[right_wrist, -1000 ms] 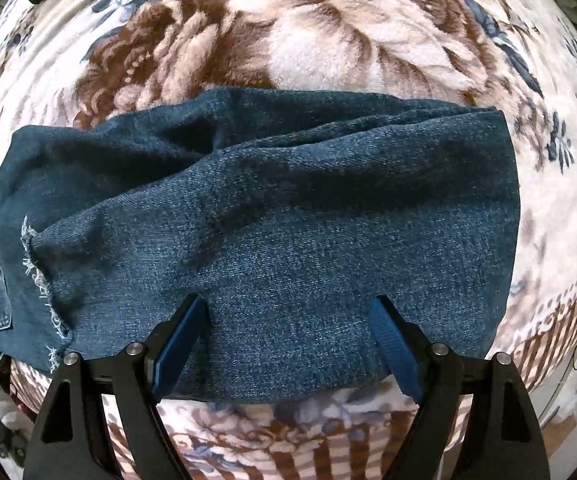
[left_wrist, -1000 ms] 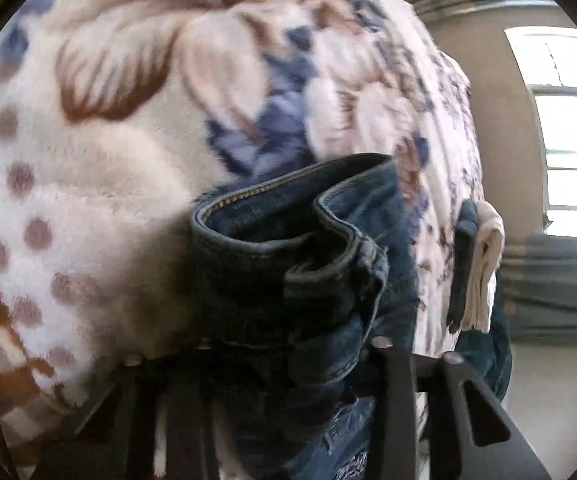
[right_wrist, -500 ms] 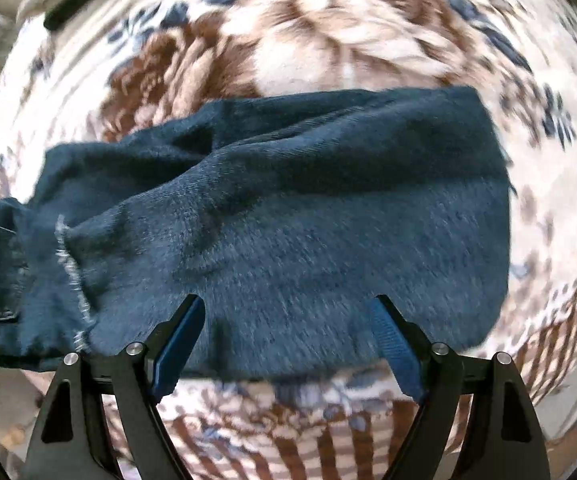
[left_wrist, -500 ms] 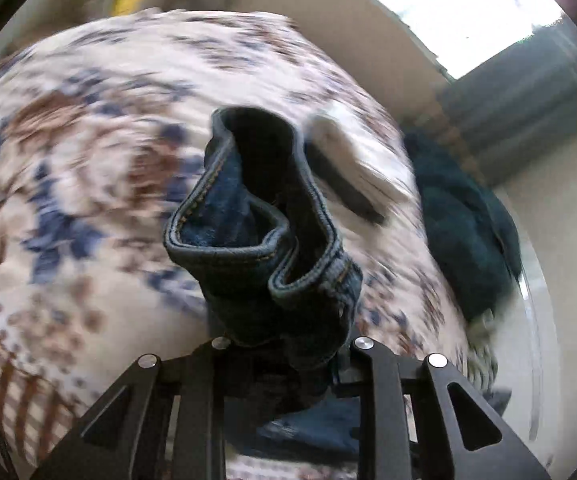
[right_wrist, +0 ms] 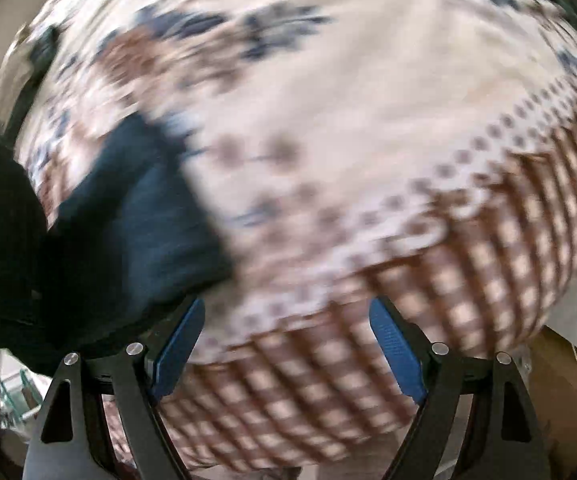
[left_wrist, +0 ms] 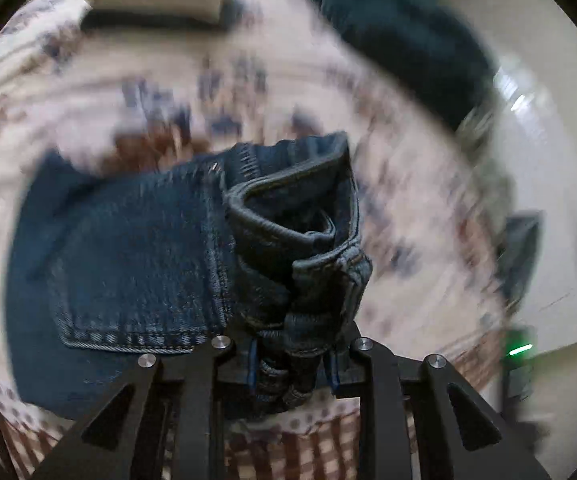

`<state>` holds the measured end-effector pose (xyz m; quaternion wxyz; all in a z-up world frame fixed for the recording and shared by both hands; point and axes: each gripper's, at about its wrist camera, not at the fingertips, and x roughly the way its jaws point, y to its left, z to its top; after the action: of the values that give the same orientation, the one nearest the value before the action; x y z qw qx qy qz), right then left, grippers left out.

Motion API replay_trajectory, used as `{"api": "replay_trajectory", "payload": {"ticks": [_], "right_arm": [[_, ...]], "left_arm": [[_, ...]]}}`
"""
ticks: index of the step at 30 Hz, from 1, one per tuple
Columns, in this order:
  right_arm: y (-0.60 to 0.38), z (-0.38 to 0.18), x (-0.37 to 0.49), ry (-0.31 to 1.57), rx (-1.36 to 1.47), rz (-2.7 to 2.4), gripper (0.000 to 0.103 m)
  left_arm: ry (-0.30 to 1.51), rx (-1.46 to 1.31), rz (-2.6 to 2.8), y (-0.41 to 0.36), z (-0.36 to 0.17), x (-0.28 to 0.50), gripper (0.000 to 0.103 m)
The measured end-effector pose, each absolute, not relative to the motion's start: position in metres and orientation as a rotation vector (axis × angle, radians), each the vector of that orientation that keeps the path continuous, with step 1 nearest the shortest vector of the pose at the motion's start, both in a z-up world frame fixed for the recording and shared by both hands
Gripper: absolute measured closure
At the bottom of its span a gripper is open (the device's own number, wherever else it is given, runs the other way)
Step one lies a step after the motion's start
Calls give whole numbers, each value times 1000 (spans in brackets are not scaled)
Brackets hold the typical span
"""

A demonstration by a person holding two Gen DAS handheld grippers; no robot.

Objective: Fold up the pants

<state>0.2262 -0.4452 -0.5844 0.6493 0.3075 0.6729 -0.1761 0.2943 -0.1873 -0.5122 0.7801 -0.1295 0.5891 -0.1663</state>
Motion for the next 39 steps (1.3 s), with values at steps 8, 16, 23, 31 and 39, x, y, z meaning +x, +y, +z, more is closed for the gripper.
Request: {"api": "replay_trajectory", "payload": {"ticks": [8,16,23,31,39], "right_arm": [[-498,-569,235,1474,728,-339,16],[-476,-547,296,1422,811,-93,17],[-412,-571,341,1460,907,167,17],[-362,-592,357,1513,734,185,89],[-419,-533,329,1413,744,54,90]], "left_arm": [[1415,-237,-366,-204,-531,293,42],[1355,-230,-307,-160,-459,280,3],[1342,-270,-2,-44,-469,306,4],[1347,-337,72,-7,-489,332,4],[1361,-414,-1,-7,-495,371,4]]}}
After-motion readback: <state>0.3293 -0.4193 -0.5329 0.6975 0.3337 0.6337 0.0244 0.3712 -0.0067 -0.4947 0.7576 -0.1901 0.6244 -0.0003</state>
